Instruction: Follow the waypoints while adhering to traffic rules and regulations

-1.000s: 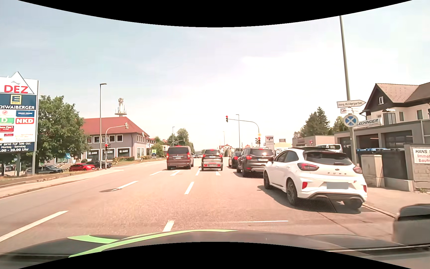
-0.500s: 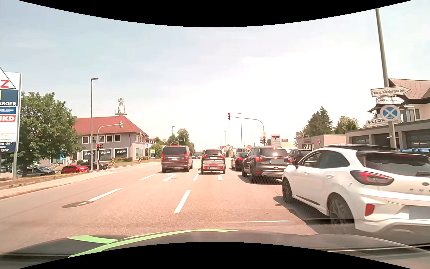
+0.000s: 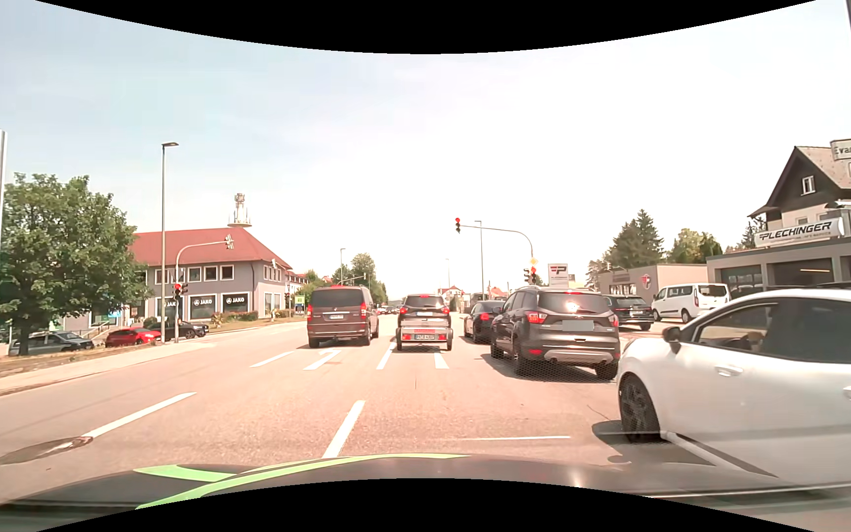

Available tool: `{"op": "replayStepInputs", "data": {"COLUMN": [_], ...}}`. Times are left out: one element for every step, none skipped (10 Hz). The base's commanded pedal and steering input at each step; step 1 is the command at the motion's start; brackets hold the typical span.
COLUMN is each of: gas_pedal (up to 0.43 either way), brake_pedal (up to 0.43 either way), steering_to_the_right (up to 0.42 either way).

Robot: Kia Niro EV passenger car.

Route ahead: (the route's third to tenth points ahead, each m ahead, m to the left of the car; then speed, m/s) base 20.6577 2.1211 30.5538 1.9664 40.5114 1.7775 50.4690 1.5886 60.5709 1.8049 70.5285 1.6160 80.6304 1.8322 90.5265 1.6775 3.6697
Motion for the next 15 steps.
{"op": "replayStepInputs", "data": {"gas_pedal": [0.0, 0.0, 0.0, 0.0, 0.0, 0.0, 0.0, 0.0, 0.0, 0.0, 0.0, 0.0, 0.0, 0.0, 0.0], "brake_pedal": [0.0, 0.0, 0.0, 0.0, 0.0, 0.006, 0.0, 0.0, 0.03, 0.067, 0.085, 0.104, 0.122, 0.14, 0.183], "steering_to_the_right": [-0.008, -0.007, -0.007, -0.006, -0.006, -0.006, -0.006, -0.005, -0.005, -0.006, -0.006, -0.007, -0.008, -0.009, -0.01]}}
